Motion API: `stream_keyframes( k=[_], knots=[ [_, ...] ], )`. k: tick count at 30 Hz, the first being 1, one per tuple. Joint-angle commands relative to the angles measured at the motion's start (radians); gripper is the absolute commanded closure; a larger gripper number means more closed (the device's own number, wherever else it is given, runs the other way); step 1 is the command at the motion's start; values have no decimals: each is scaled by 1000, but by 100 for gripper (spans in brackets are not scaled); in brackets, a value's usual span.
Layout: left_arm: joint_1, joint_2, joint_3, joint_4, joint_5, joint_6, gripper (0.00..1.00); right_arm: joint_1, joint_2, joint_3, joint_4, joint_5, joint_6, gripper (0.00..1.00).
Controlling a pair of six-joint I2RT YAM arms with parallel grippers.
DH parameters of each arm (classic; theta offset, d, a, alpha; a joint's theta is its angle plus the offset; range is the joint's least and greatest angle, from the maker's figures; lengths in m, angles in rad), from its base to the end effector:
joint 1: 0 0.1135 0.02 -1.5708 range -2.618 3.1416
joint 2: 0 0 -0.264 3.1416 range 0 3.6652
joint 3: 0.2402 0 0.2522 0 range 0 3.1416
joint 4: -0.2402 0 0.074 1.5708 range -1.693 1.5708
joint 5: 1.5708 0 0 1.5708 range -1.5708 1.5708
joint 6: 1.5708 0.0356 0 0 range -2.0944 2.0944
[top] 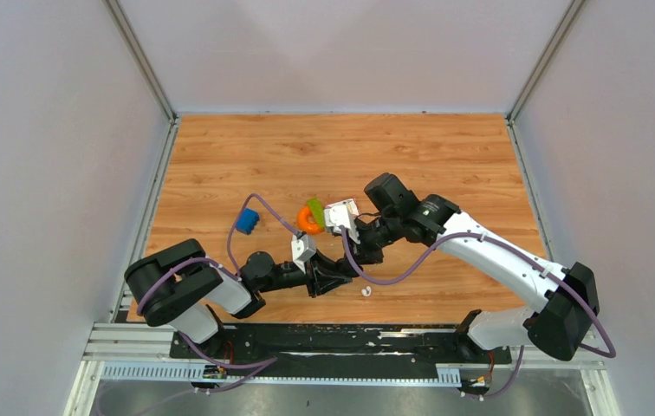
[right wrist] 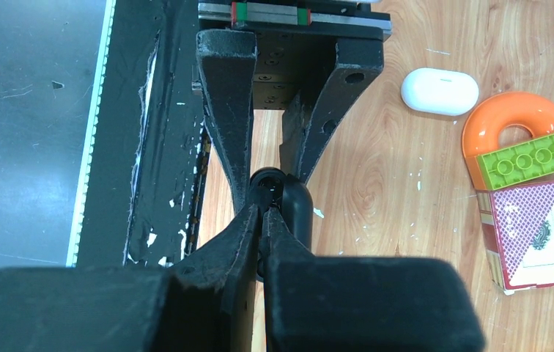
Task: Insert the wireless bluetooth earbuds into the charging case
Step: Insert the left earbud into the left side groove of the charging case.
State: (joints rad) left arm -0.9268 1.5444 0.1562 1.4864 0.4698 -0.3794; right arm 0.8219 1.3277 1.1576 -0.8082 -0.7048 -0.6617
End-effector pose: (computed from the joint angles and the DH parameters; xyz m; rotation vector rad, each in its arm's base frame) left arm 0.1202 -0.1870 0.1578 0.8368 1.4220 -1.3728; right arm 0.1632 0.2094 0.3035 -1.8567 1.6193 0.9572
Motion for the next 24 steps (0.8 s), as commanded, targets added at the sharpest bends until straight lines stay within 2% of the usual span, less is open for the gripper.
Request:
stream_keyframes(
  k=[1,24],
  knots=[
    [5,-26,11,121,8,-2,100,7,-5,-16,67,-12,22,100],
    [7,-27,8,122,5,-3,100,18,13,-44,100,10,40,99]
  ],
)
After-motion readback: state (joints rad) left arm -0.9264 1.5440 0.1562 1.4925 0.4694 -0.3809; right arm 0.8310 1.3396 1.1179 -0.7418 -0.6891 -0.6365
